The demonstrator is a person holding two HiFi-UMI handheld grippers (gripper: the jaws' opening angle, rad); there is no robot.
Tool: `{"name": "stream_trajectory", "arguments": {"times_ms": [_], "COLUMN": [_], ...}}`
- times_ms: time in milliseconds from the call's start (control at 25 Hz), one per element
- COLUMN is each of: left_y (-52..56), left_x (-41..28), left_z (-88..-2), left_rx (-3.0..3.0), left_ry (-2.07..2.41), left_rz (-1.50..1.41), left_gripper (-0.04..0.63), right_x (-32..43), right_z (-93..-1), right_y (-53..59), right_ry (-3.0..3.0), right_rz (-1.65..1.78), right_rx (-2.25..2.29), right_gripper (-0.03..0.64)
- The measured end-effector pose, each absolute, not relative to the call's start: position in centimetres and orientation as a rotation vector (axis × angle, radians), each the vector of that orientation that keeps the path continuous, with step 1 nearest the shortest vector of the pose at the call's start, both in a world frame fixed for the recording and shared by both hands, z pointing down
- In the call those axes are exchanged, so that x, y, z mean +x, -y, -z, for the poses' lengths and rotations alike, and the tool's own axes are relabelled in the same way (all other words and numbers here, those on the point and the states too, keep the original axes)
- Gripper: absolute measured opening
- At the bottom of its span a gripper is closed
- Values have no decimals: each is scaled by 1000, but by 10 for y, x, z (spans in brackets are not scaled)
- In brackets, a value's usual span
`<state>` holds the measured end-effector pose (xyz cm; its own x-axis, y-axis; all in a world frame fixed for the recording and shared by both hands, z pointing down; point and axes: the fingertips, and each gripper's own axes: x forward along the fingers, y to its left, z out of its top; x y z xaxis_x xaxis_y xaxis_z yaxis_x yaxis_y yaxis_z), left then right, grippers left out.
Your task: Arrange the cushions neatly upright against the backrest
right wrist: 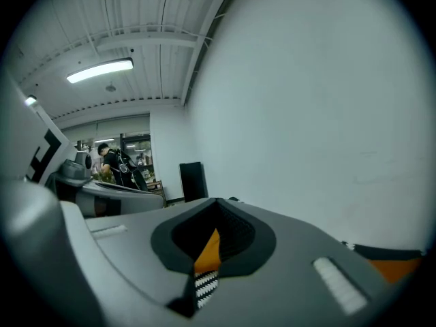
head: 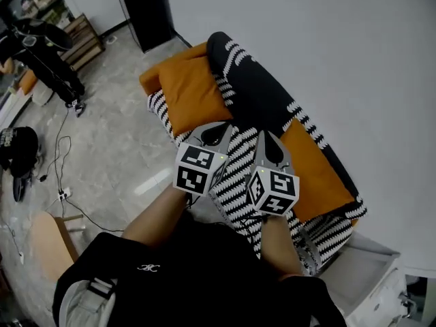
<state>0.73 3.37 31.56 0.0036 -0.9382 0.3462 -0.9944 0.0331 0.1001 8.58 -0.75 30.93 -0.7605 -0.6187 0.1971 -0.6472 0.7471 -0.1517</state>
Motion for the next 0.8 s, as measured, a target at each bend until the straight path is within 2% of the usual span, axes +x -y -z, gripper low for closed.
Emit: {"name": "stream_trajectory", "arguments": {"times_ms": [480,800], "left_y": [-114,-157], "left_x": [-212,-318], "left_z": [-323,-338], "left_rx": [1855,1790], "left_ry": [2069,2065], "left_rz": [-119,-95], "left_gripper": [9,9], "right_x": [-139,-233], "right_z": [-320,-330], "right_y": [-64,-93], "right_ry": [2812,2790], "right_rz": [-291,-302], "right_rx": [836,811], "right_gripper": [8,8]}}
